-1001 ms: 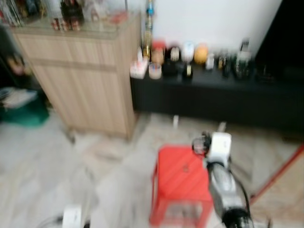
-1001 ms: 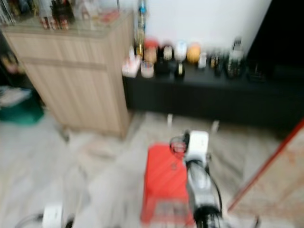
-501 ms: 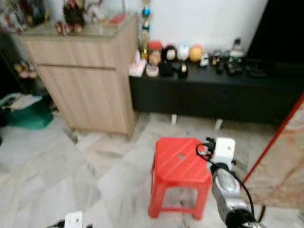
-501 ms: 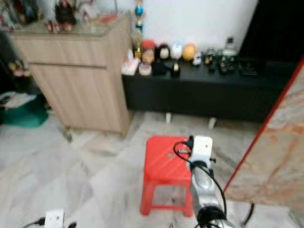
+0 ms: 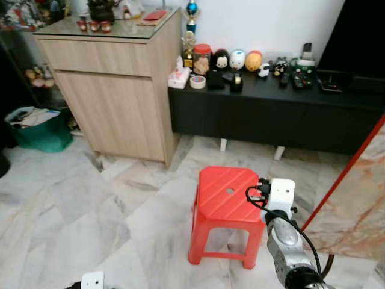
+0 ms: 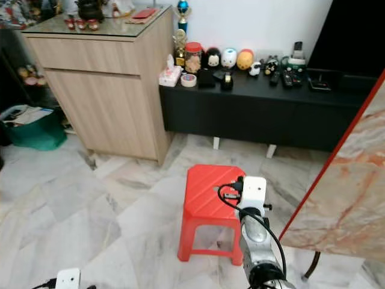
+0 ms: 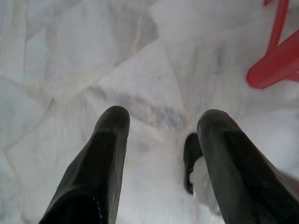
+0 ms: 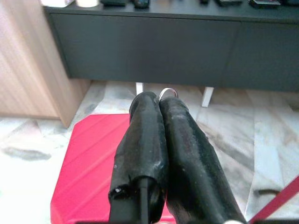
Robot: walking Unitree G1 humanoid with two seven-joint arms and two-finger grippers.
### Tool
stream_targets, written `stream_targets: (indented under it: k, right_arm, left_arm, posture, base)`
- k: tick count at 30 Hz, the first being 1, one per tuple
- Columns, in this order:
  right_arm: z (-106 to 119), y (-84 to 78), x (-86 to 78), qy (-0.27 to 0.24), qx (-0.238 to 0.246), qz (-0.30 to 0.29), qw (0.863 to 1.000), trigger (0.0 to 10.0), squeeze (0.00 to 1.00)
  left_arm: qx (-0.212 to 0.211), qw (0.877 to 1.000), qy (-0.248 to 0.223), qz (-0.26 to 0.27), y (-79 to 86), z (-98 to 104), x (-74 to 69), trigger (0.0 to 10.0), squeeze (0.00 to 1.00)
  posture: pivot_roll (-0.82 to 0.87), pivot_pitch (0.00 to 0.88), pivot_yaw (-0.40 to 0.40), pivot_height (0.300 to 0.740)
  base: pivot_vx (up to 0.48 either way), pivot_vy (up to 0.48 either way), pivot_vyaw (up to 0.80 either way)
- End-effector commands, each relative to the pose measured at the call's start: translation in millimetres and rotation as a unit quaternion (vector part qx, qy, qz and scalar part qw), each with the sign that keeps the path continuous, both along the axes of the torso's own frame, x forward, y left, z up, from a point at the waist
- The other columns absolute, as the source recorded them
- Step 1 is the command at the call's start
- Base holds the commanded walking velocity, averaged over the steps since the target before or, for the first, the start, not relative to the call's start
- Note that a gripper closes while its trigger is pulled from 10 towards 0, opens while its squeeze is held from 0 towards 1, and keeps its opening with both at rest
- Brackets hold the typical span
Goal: Hang keys on a hook
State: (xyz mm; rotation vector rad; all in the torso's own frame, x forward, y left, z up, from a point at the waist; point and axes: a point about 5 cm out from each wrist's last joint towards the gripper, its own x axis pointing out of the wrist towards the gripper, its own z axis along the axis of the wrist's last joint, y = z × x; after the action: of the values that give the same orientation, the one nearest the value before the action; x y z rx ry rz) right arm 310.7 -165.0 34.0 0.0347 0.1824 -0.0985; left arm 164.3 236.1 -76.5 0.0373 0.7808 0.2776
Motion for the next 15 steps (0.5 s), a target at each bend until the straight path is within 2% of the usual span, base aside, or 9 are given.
stream_targets:
  k: [1, 6, 10, 15]
  right_arm:
    - [-11.1, -5.6, -5.7, 0.033, 0.022, -0.026, 0.999, 10.0, 0.0]
    - [-36.0, -21.3, -24.8, 0.103, 0.032, -0.062, 0.992, 10.0, 0.0]
    - [-43.6, -33.4, -34.2, 0.119, 0.041, -0.087, 0.988, 10.0, 0.0]
    - [-46.9, -38.0, -38.8, 0.123, 0.055, -0.111, 0.985, 10.0, 0.0]
  left_arm:
    - [0.001, 1.0, 0.011, 0.001, 2.6, -1.7, -4.2, 10.0, 0.0]
    - [0.003, 1.0, 0.003, 0.005, 4.0, 0.7, 0.2, 10.0, 0.0]
    - [0.004, 1.0, 0.007, 0.007, 6.4, -0.8, -5.2, 10.0, 0.0]
    - [0.004, 1.0, 0.021, 0.003, 6.0, -4.1, -12.3, 10.0, 0.0]
  posture:
    - [-0.04, 0.0, -0.004, 0.74]
    - [-0.01, 0.0, -0.01, 0.74]
    - [-0.01, 0.0, -0.012, 0.74]
    - [-0.02, 0.0, -0.008, 0.74]
  base:
    - [0.0, 0.0, 0.0]
    - [0.0, 0.0, 0.0]
    - [0.0, 0.0, 0.0]
    - [0.0, 0.0, 0.0]
